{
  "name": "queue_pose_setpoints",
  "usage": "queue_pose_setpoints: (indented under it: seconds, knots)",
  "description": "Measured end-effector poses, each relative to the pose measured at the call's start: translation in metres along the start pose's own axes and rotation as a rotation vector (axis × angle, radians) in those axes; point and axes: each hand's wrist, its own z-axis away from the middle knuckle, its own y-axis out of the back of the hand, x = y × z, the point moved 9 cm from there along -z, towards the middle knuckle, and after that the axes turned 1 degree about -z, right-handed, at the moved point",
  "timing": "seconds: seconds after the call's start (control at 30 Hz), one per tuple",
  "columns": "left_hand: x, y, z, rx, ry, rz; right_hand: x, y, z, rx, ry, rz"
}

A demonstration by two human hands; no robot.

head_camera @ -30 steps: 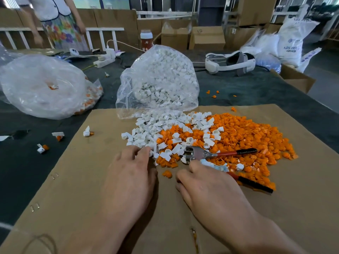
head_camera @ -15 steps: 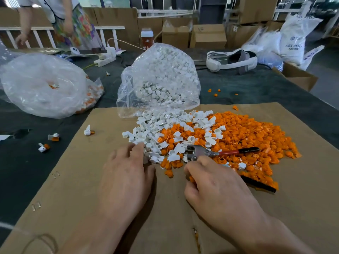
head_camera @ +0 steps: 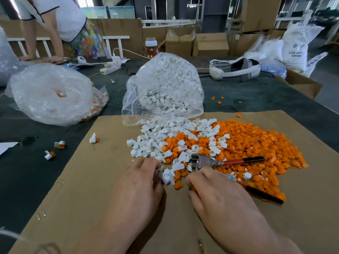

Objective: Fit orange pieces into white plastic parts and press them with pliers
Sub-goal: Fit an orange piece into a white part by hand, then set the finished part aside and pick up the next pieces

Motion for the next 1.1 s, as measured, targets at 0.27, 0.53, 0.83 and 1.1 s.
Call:
queue_pose_setpoints:
  seconds: [0.27, 0.53, 0.83, 1.1]
  knots:
    - [0.025, -0.008, 0.005, -0.104, -0.167, 0.018, -0.008, -0.008, -0.004, 0.002, 0.076, -0.062]
    - [0.021, -0.005, 0.004, -0.062, -0.057, 0.165, -0.003, 0.011, -0.002, 0.166, 0.060, -0.202]
    - [-0.002, -0.018, 0.014, -0.094, 0.345, 1.049, 0.033, 0.009, 0.003, 0.220, -0.259, -1.073]
    - [0.009, -0.025, 0.017, -0.162, 0.393, 1.400, 0.036, -0.007, -0.002, 0.104, -0.337, -1.576]
